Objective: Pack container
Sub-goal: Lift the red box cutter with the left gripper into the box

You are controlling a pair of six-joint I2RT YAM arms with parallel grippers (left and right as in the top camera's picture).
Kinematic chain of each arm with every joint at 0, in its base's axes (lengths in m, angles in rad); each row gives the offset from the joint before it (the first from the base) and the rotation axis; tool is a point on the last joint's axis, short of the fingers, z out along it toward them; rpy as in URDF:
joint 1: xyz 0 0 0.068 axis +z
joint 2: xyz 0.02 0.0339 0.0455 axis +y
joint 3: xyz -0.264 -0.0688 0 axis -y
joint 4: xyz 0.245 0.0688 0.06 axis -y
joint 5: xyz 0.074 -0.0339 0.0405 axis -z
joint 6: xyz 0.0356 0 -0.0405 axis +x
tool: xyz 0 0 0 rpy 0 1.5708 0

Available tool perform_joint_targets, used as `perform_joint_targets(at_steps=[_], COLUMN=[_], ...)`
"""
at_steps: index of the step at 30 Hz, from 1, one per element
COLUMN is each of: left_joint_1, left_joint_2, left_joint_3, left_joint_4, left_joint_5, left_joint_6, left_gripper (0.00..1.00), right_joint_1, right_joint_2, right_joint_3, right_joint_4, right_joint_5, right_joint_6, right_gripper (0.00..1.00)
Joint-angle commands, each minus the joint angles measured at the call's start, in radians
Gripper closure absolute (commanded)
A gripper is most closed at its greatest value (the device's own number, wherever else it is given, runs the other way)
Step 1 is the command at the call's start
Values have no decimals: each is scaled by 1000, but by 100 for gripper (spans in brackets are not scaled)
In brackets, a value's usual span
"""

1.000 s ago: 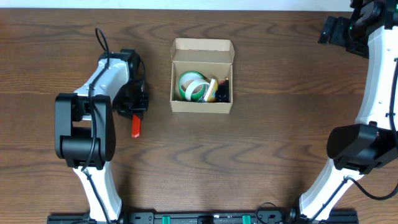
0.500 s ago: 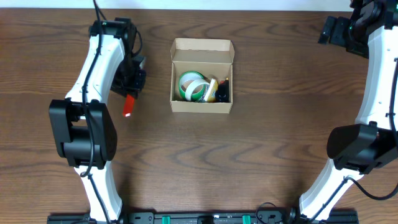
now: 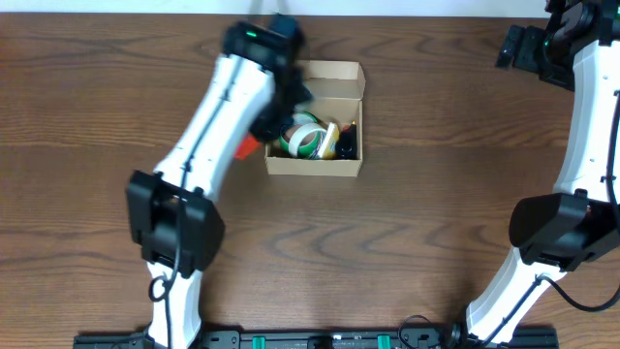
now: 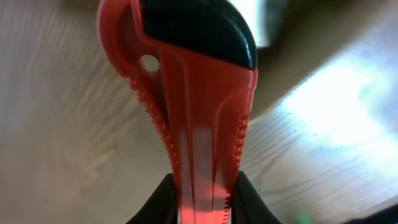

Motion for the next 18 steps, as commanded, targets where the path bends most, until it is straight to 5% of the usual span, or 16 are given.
perform_joint_targets(at_steps=[1, 6, 18], left_joint_1=[-92, -201, -225], left_joint_2=[2, 2, 2], left_joint_3=[18, 18, 18], left_joint_4=[-7, 3, 124], left_joint_5=[-54, -63, -71], left_joint_6=[196, 400, 515], left_gripper=[94, 94, 94], right_joint_1=[6, 6, 6], right_joint_2=[-5, -5, -5], right_joint_3=[-6, -6, -6], right_joint_4=[-1, -2, -2], right_joint_5=[-3, -3, -3], right_joint_6=[14, 14, 14], right_gripper=[1, 1, 1])
